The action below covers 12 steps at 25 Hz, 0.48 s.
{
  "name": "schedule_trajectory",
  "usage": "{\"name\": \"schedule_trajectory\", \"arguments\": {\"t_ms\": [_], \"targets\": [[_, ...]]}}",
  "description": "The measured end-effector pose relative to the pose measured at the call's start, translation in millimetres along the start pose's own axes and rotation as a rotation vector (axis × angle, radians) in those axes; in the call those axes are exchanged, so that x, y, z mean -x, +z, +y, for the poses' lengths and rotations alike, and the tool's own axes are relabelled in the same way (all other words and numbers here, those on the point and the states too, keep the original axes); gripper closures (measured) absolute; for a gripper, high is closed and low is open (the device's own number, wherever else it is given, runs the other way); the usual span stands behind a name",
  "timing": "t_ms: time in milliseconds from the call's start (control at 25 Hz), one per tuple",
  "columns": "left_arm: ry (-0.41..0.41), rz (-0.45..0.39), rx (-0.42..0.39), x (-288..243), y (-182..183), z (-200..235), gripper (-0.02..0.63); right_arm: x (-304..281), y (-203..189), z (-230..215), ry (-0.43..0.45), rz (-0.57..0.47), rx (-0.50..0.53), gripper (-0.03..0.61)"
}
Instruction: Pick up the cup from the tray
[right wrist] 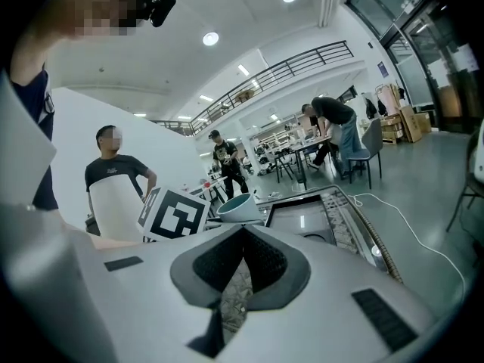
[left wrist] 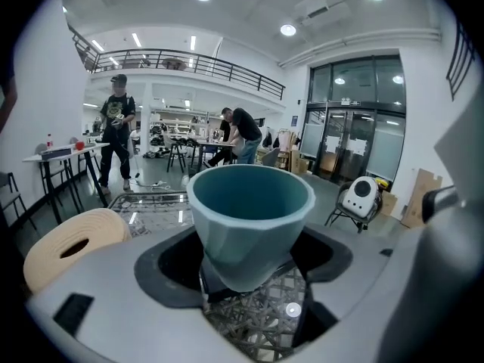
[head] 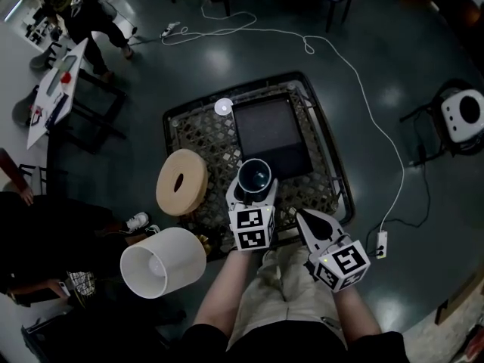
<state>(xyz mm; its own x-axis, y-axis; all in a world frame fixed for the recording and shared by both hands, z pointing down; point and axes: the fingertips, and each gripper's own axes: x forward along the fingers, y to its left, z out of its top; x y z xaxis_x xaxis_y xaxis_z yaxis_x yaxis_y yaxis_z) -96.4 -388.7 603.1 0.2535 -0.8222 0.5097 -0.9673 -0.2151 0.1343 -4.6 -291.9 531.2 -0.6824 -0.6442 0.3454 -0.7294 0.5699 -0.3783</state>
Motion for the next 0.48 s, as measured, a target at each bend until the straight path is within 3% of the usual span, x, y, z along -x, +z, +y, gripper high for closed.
{"name": "schedule_trajectory", "arguments": {"t_ms": [480], "targets": [[-0.069,-0.037,-0.016,64,4,-29,0.250,24,3,22,-0.027,-0.034,0.047,0.566]]}}
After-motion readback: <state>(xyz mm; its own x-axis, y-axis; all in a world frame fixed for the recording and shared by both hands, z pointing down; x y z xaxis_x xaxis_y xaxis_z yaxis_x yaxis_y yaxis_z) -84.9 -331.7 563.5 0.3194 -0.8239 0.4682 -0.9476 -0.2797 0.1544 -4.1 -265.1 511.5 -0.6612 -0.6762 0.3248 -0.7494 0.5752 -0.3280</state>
